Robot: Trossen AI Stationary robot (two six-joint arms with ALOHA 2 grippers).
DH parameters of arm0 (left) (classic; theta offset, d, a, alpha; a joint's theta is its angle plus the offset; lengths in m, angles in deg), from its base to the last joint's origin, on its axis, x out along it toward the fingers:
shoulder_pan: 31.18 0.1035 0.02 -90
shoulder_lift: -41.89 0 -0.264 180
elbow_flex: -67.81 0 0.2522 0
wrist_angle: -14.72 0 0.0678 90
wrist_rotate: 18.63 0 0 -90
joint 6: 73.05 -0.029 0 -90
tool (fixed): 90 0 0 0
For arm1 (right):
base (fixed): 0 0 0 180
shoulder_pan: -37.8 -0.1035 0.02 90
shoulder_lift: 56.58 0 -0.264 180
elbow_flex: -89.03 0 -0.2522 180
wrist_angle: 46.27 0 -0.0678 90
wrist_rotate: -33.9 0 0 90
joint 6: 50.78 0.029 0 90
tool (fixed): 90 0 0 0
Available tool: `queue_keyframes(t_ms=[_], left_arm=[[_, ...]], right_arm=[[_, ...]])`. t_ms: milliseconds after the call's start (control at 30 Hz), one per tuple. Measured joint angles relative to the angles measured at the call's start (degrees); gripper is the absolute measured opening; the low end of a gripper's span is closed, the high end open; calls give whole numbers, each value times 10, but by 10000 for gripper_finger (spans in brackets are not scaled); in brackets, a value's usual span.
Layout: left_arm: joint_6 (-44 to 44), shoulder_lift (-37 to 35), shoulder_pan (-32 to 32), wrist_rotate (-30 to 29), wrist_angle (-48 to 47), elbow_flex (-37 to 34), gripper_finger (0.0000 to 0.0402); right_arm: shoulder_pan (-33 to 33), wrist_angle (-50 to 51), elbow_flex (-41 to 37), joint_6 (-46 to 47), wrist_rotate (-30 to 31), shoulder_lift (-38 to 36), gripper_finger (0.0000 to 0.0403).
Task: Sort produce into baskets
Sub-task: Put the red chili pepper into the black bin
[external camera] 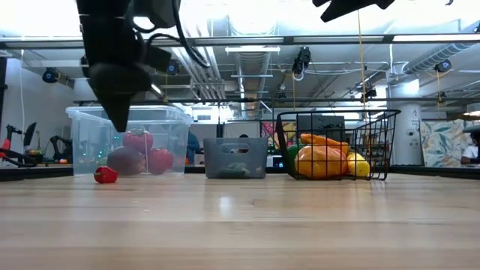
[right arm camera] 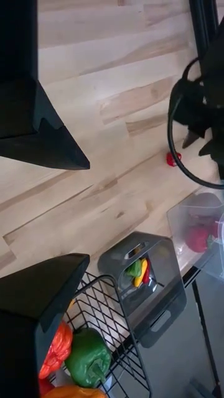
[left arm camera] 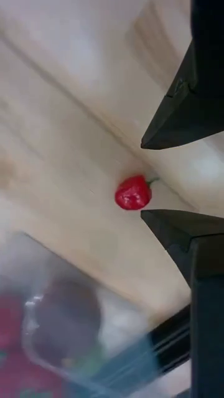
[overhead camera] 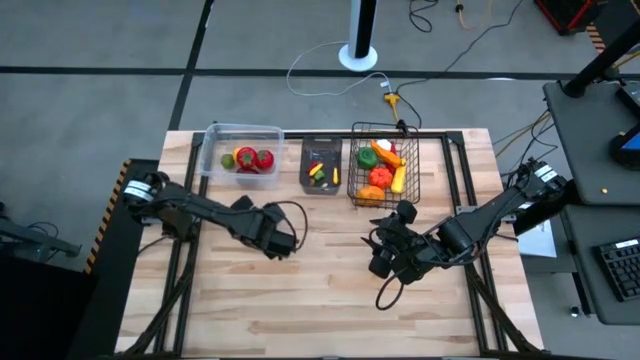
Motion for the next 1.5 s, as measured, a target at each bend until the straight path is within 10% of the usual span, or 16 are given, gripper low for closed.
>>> queue_keyframes(t_ms=[400,1500], left_arm=[[119,10,12,33,4,-46,151],[115,15,39,16,117,-132,225]], right_arm=[[0,-15,0,0,0,0,224],[0,-30,0,-5,0,0,224]])
